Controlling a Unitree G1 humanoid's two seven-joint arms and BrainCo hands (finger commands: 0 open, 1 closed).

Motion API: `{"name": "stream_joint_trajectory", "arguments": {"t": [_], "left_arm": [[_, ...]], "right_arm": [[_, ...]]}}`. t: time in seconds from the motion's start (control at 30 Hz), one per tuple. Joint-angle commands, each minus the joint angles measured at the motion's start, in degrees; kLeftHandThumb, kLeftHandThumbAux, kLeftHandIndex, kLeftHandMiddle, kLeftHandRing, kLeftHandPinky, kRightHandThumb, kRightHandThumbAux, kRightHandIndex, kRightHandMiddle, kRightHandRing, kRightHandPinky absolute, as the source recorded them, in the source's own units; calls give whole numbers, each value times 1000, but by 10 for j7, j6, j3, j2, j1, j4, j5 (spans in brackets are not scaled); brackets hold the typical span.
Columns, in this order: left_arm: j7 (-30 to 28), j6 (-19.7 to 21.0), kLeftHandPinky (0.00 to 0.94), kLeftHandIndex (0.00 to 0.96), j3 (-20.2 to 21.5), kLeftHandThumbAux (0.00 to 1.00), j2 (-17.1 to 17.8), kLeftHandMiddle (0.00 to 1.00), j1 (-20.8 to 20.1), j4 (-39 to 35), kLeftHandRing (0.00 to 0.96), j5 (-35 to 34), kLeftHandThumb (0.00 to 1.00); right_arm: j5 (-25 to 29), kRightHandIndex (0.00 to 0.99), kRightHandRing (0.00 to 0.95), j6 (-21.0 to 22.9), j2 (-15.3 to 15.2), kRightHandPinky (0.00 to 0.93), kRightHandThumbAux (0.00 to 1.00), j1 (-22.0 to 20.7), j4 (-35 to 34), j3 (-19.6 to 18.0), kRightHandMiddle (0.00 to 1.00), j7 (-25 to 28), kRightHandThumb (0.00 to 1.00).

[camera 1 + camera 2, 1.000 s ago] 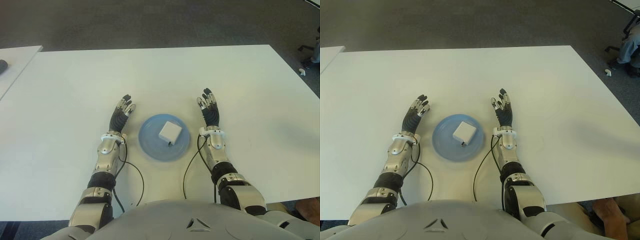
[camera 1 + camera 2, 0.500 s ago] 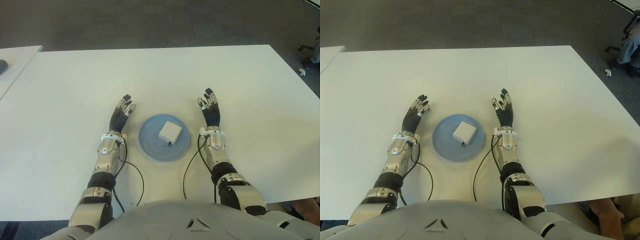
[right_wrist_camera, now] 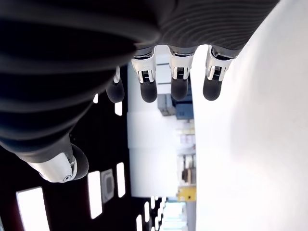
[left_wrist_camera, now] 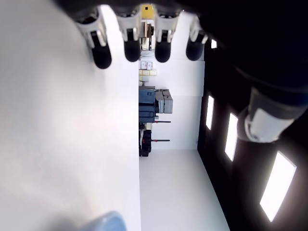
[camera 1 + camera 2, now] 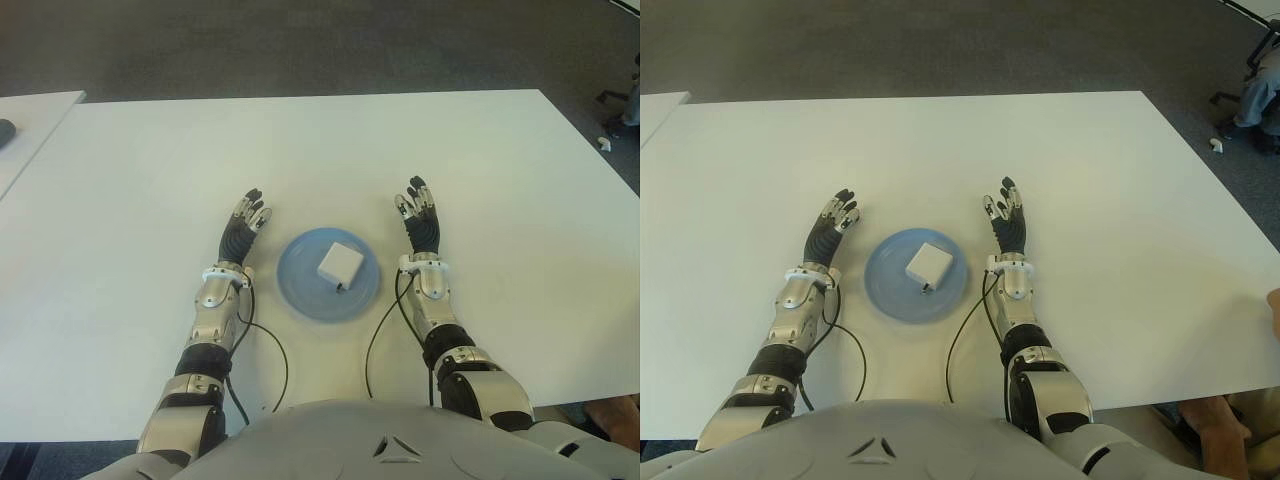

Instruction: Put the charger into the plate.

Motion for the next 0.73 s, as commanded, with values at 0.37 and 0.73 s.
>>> {"name": "stream_joint_trajectory", "arguments": {"t": [0.37,0.73], "left_arm": [[6,64,67,16,0,518,-13,52,38,45,47,5,0],[7,63,66,17,2,527,-11,56,32,54,51,7,0]], "right_arm": [[-13,0,0,55,-3,0,574,105,64,3,0,-9,2],[-14,0,0,51,-3,0,656,111,58,5,0,-15,27]]}}
